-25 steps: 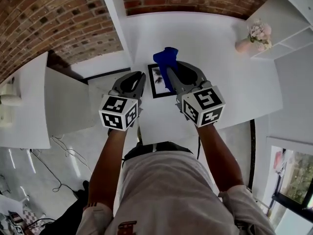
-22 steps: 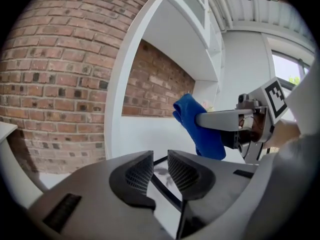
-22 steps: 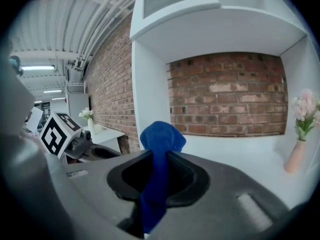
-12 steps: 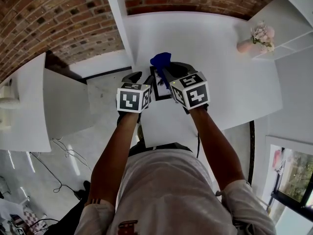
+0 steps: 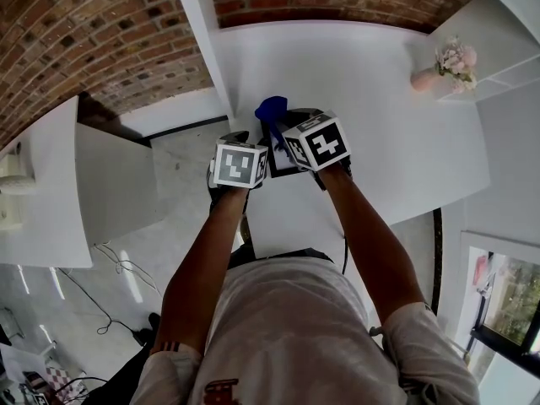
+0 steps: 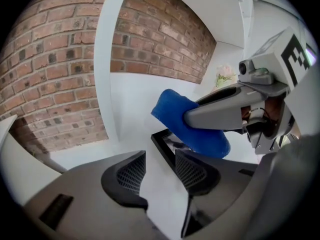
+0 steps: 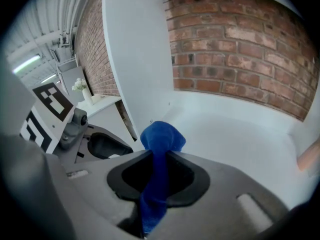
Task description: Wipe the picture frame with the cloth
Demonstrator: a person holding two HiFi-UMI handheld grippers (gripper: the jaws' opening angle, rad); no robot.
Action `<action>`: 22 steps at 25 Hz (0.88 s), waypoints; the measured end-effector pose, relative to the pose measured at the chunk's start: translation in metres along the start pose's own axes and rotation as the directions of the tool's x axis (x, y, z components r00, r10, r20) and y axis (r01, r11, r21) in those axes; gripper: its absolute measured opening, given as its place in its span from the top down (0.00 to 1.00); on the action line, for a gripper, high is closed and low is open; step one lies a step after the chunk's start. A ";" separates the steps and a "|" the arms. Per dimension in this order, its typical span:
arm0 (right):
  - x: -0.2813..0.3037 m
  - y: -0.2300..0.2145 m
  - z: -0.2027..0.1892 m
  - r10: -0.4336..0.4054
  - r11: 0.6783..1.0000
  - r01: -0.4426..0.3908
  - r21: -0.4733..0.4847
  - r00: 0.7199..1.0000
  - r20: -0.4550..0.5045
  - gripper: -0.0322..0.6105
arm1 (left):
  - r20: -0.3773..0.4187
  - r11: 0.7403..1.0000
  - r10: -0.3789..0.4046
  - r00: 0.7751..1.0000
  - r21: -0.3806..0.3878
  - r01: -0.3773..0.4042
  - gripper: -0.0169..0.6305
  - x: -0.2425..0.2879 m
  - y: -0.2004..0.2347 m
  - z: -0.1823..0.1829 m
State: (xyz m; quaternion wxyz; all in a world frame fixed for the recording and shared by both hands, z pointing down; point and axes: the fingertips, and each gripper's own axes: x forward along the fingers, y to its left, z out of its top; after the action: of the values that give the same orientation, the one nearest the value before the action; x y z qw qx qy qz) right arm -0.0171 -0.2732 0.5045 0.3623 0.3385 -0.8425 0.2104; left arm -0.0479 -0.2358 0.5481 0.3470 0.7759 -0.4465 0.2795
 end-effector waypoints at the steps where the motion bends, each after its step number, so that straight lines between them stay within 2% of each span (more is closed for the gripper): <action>1: 0.003 0.001 -0.002 0.005 1.000 -0.005 -0.003 1.000 -0.012 0.84 | -0.006 1.000 0.000 1.000 0.002 0.000 0.70 0.001 0.000 -0.001; 11: 0.028 0.009 -0.016 -0.005 0.996 -0.005 -0.085 0.993 -0.117 0.84 | -0.047 1.000 0.008 0.999 0.026 -0.007 0.70 0.010 0.004 -0.011; 15: 0.033 0.010 -0.019 -0.005 0.994 -0.010 -0.112 0.992 -0.127 0.84 | -0.054 1.000 0.002 0.999 -0.011 -0.003 0.70 0.011 0.006 -0.018; 22: 0.031 -0.001 -0.021 -0.027 0.995 0.014 -0.101 0.992 -0.127 0.84 | -0.058 1.000 0.008 0.998 0.005 -0.008 0.69 0.013 0.005 -0.016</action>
State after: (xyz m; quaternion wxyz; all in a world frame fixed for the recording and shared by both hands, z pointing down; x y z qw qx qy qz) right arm -0.0222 -0.2737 0.5413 0.4343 0.3144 -0.8234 0.1857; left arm -0.0487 -0.2315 0.5695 0.3567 0.7666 -0.4386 0.3045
